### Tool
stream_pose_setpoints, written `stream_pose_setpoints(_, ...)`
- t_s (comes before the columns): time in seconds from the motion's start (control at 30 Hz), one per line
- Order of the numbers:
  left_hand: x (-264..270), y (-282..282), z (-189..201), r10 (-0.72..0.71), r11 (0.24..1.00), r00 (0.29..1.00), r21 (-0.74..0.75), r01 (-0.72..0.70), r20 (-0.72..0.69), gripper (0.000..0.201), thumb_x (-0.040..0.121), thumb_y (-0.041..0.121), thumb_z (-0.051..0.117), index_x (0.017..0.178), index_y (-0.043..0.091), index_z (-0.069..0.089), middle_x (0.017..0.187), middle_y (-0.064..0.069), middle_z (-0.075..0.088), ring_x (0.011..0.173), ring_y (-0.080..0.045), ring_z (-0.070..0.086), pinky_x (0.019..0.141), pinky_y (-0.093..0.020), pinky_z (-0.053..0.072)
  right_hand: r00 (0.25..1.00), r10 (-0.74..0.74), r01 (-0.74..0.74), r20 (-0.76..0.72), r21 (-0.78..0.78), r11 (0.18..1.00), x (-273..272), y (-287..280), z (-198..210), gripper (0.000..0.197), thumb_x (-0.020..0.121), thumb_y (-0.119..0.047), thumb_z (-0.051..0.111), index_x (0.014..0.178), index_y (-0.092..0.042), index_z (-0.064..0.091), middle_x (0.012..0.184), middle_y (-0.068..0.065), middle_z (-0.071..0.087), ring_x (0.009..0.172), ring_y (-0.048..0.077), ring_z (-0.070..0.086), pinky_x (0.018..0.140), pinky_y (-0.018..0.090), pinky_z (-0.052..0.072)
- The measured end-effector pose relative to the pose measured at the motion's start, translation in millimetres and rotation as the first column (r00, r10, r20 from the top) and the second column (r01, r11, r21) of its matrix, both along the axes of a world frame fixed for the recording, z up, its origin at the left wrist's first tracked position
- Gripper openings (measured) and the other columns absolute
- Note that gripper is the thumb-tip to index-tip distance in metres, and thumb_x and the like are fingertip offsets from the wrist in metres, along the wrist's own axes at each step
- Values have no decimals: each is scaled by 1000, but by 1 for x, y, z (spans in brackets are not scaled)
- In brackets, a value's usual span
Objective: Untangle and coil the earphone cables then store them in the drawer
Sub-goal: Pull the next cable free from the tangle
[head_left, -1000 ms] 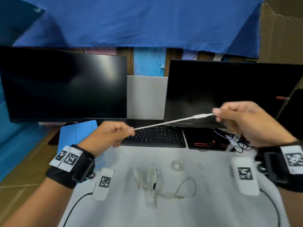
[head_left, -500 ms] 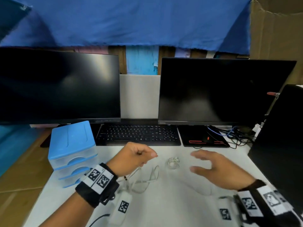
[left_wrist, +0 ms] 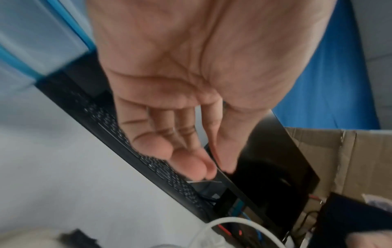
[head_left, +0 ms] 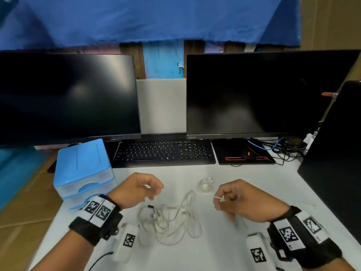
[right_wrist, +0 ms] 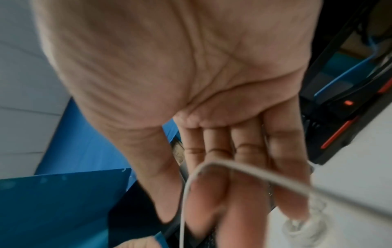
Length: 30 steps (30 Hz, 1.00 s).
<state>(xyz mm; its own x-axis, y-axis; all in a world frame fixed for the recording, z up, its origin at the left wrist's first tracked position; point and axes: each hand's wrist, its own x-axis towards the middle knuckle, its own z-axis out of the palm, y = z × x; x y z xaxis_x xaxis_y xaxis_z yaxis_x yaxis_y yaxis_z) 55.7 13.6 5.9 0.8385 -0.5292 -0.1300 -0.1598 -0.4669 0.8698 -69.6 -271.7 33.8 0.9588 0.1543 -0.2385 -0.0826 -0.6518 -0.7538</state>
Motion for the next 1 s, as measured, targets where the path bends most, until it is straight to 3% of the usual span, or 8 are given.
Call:
stream_pose_setpoints(0.2, -10, 9, -4, -150, 971, 988, 190, 143, 20, 11, 77, 8, 77, 75, 19, 77, 74, 4, 72, 62, -3, 61, 62, -16, 47, 984, -70, 105, 163, -215, 971, 6, 14, -8, 39, 84, -42, 70, 121, -36, 58, 110, -15, 62, 104, 1, 58, 90, 18, 46)
stream_pose_setpoints(0.37, -14, 9, -7, -173, 946, 985, 282, 160, 25, 14, 79, 8, 70, 79, 20, 78, 81, -1, 76, 66, 1, 64, 64, -13, 46, 970, -49, 66, 236, -63, 996, 13, 46, -7, 14, 87, -32, 69, 100, -28, 72, 84, -10, 69, 81, 3, 64, 78, 19, 53)
stream_pose_setpoints(0.5, -21, 10, -6, -272, 889, 961, 373, 267, -42, 25, 70, 26, 82, 94, 30, 74, 97, 8, 71, 58, 12, 54, 60, -5, 39, 983, 80, -58, 167, -132, 989, 27, 73, -17, 15, 84, -19, 62, 84, -23, 75, 72, -9, 71, 70, 6, 67, 72, 30, 59)
stream_pose_setpoints(0.63, -30, 9, -20, -346, 771, 938, 580, 264, 33, 14, 67, 32, 79, 78, 35, 71, 81, 15, 69, 76, -1, 61, 76, -21, 52, 989, 138, -102, 62, -402, 910, 56, 79, -34, 27, 81, -9, 55, 97, -23, 72, 95, -5, 70, 91, 17, 66, 81, 30, 55)
stream_pose_setpoints(0.7, -30, 10, -23, -346, 719, 936, 660, 217, 69, 15, 71, 27, 75, 59, 29, 65, 61, 13, 60, 60, 0, 54, 59, -14, 45, 990, 141, -105, 20, -571, 814, 68, 74, -39, 34, 78, -5, 53, 106, -19, 67, 107, 2, 68, 97, 23, 63, 83, 33, 54)
stream_pose_setpoints(0.77, -26, 15, -21, -341, 657, 935, 736, 164, 97, 14, 75, 25, 73, 63, 24, 65, 57, 15, 51, 54, 1, 47, 48, -7, 32, 988, 146, -147, -58, -669, 729, 75, 69, -43, 34, 77, -3, 53, 108, -12, 62, 107, 7, 66, 92, 25, 62, 77, 32, 53)
stream_pose_setpoints(0.9, -12, 35, -15, -227, 600, 961, 800, 11, 157, 11, 79, 22, 68, 71, 25, 61, 78, 13, 56, 72, -3, 54, 57, -13, 40, 986, 140, -165, -96, -725, 668, 75, 66, -56, 11, 77, 0, 53, 75, -11, 49, 71, 1, 51, 67, 21, 52, 55, 23, 38)
stream_pose_setpoints(1.0, -8, 44, -8, -220, 524, 961, 851, -27, 166, 19, 87, 14, 55, 102, 18, 65, 113, 0, 63, 99, -15, 61, 76, -21, 48, 991, 118, -131, -68, -716, 686, 70, 64, -64, 19, 81, -6, 53, 67, -15, 44, 70, 0, 50, 68, 21, 53, 55, 23, 38)
